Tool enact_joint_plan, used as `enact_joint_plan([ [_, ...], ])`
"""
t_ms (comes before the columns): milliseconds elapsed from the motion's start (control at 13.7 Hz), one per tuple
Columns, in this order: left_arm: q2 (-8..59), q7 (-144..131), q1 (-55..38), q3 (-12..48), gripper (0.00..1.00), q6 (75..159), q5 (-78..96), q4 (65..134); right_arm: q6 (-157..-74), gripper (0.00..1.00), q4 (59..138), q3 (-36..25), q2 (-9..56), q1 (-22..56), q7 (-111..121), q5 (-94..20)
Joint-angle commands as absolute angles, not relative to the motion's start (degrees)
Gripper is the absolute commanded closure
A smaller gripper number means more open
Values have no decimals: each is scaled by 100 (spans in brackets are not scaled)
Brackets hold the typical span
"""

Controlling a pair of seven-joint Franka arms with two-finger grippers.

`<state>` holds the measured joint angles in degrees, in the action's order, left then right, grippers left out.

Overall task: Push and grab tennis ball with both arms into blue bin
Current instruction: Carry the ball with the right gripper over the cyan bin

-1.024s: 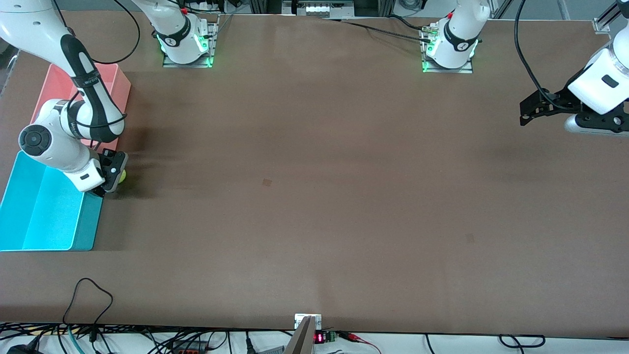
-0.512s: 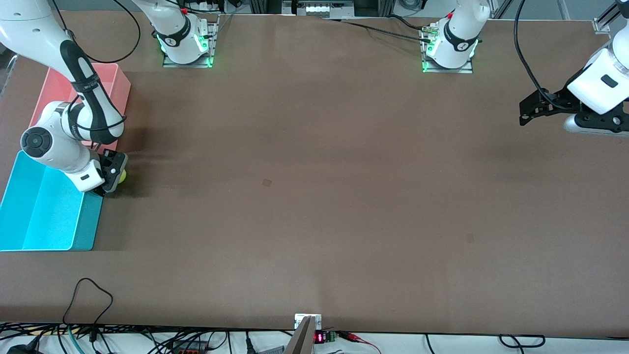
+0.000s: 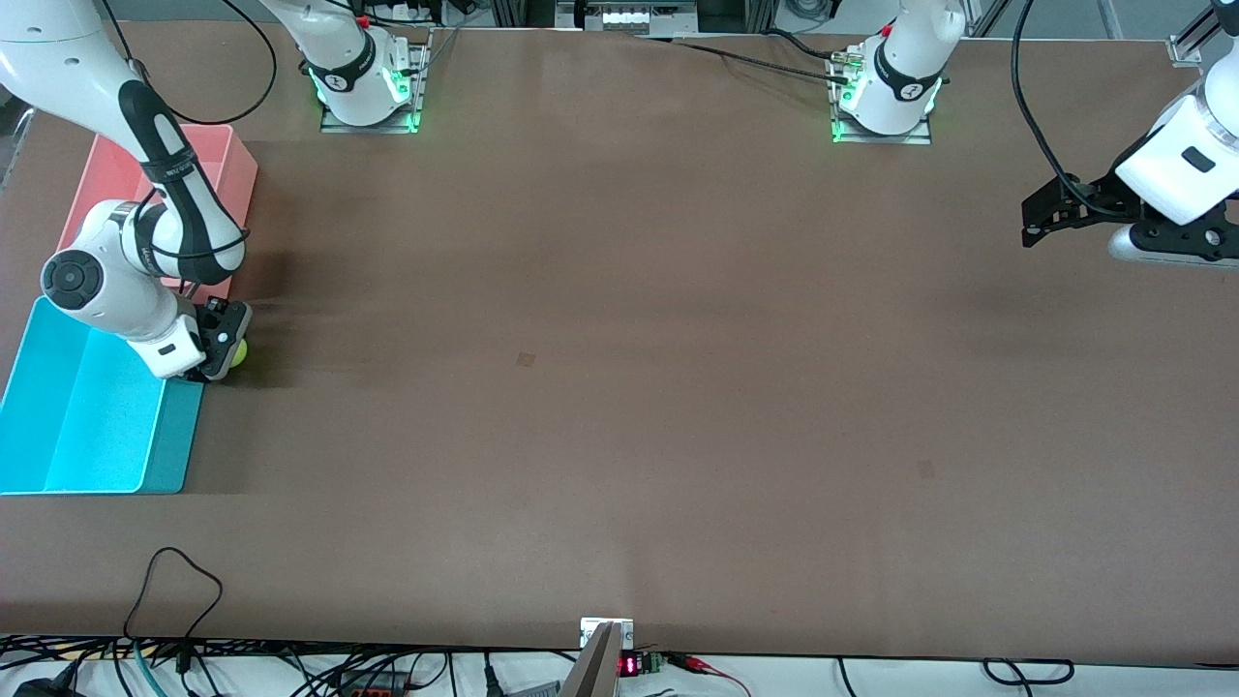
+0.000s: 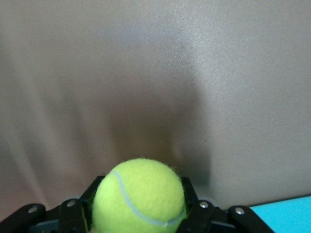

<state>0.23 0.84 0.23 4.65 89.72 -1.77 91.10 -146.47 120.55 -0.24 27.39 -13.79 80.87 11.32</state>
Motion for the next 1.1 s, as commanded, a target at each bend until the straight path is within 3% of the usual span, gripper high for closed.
enact_joint_plan([
  [0,-70,132,53,475,0,8947,-132,9141,-14652,100,12050,44,2646,-1380,7693,915],
  [659,-70,123,53,466,0,8956,-132,9141,-13721,100,11786,36,1522,-1063,4390,124],
  [1024,-70,123,53,466,0,8956,-132,9149,-13035,100,11453,-973,1520,-1064,3668,-44],
])
